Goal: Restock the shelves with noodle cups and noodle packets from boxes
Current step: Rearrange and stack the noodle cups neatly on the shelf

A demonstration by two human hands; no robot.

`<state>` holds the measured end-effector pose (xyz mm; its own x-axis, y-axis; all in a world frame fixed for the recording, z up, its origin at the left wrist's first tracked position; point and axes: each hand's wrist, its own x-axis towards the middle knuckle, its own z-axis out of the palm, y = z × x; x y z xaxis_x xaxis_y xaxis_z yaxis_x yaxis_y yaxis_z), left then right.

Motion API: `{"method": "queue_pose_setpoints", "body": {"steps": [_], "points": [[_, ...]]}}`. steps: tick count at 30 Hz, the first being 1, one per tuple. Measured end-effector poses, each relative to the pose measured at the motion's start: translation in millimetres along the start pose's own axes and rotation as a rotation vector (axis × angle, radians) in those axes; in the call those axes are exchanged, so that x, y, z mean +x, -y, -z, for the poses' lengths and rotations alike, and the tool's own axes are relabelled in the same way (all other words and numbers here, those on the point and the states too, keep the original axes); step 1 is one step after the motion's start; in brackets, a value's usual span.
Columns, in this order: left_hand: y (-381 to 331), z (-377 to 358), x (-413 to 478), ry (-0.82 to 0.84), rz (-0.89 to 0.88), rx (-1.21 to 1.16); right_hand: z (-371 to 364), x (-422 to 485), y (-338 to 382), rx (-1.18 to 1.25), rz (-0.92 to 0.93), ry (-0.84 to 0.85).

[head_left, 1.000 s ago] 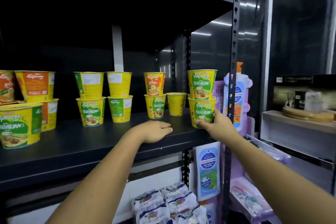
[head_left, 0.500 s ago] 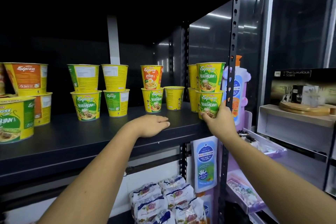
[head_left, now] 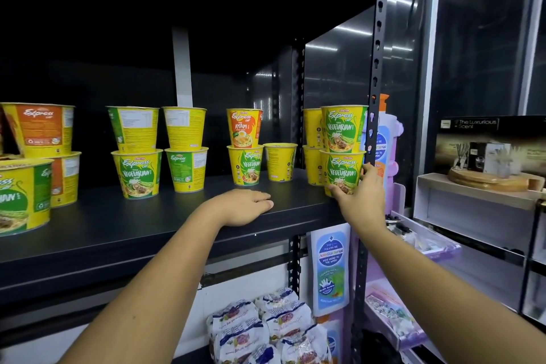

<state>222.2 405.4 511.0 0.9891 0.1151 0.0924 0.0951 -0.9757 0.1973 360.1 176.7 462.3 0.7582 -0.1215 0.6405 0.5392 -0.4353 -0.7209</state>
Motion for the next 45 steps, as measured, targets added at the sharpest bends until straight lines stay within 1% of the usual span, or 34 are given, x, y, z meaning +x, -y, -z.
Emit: {"method": "queue_pose_setpoints", "body": {"steps": [9, 12, 14, 16, 19, 23, 25, 27, 32, 34, 37, 39, 42, 45], "points": [[-0.2, 0.7, 0.0, -0.009, -0.008, 0.002, 7.3, -9.7, 2.2, -0.06, 0.052, -0.033], [0.2, 0.2, 0.0, -0.015, -0.009, 0.002, 10.5, -16.9, 5.2, -0.113, 0.134, -0.088], [0.3, -0.1, -0.3, -0.024, -0.01, 0.008, 9.8, -21.0, 7.7, -0.112, 0.232, -0.069], [-0.1, -0.1, -1.2, -0.036, -0.013, 0.018, 6.5, -23.3, 12.1, -0.101, 0.34, 0.018], [0.1, -0.5, -1.7, -0.063, -0.011, 0.017, -1.5, -26.3, 23.4, -0.094, 0.454, 0.218], [3.5, -2.4, -0.7, -0.124, 0.005, 0.01, -14.9, -29.2, 41.0, -0.095, 0.448, 0.495], [4.4, -3.1, -1.4, -0.152, 0.015, 0.004, -21.9, -30.7, 48.4, -0.111, 0.425, 0.603], [4.6, -3.3, -2.1, -0.172, 0.025, -0.002, -28.7, -32.7, 52.0, -0.142, 0.402, 0.657], [7.9, -3.9, -5.4, -0.227, 0.029, 0.022, -39.2, -39.4, 49.8, -0.3, 0.46, 0.65], [6.7, -3.5, -9.0, -0.258, 0.03, 0.045, -37.9, -38.3, 52.9, -0.34, 0.469, 0.675], [1.3, -5.9, -18.8, -0.337, 0.041, 0.117, -34.3, -31.7, 61.9, -0.402, 0.467, 0.777], [-1.7, -8.2, -25.4, -0.366, 0.056, 0.17, -33.5, -28.4, 68.5, -0.394, 0.466, 0.849], [0.7, -7.4, -38.0, -0.372, 0.068, 0.183, -36.3, -29.2, 79.6, -0.365, 0.499, 0.931], [14.9, -1.4, -57.4, -0.35, 0.137, 0.152, -43.8, -35.8, 95.4, -0.355, 0.564, 0.99]]}}
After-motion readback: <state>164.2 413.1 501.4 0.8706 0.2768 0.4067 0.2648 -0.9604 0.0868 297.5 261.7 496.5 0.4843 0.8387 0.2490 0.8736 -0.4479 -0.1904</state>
